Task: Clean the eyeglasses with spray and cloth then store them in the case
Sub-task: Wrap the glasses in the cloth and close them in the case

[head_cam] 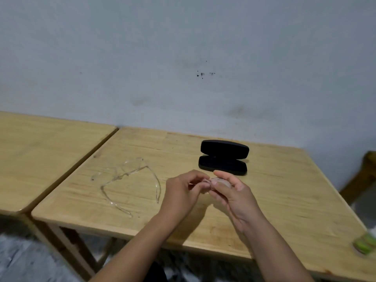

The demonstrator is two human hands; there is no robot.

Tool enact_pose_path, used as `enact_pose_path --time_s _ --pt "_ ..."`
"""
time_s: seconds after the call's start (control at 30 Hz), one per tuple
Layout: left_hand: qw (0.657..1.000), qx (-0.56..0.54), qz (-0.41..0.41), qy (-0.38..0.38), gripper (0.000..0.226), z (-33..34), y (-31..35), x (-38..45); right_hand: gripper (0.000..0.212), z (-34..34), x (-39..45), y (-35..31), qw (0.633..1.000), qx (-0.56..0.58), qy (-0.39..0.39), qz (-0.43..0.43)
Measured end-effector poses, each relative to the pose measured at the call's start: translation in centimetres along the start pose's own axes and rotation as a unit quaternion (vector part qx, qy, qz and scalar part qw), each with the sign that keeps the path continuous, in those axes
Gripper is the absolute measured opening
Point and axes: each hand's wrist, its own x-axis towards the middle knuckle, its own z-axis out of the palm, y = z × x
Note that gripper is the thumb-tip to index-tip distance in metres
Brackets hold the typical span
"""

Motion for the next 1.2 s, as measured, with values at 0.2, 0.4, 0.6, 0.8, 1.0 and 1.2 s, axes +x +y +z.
enact_pose_path --time_s 0.2,0.4,0.6,0.8,1.0,1.2 --pt "0.998 0.006 -0.061 0.03 0.008 -0.4 0.1 2.3 0.029 -1.7 0.0 -0.5 0.996 -0.079 0.041 -0.014" --pt "0.995 -0.023 -0.098 -0.008 0.006 -0.7 0.9 3.0 0.02 -1.6 -0.1 -0.9 0.96 -0.231 0.075 -0.139" --pt "0.982 -0.132 -0.118 -0.073 0.008 0.1 1.5 3.3 0.015 -1.3 0.5 -0.9 0.959 -0.232 0.045 -0.157" --pt "0.984 -0.116 -0.106 -0.083 0.009 0.3 1.5 3.7 0.007 -1.8 0.7 -1.3 0.971 -0.183 0.045 -0.147" --pt "0.986 -0.117 -0.098 -0.067 0.014 1.0 1.8 4.4 0.013 -2.0 0.9 -2.2 0.973 -0.194 0.019 -0.122" --pt "0.981 -0.148 -0.105 -0.066 0.007 1.8 2.5 4.8 0.011 -2.3 1.2 -2.5 0.968 -0.197 0.019 -0.155"
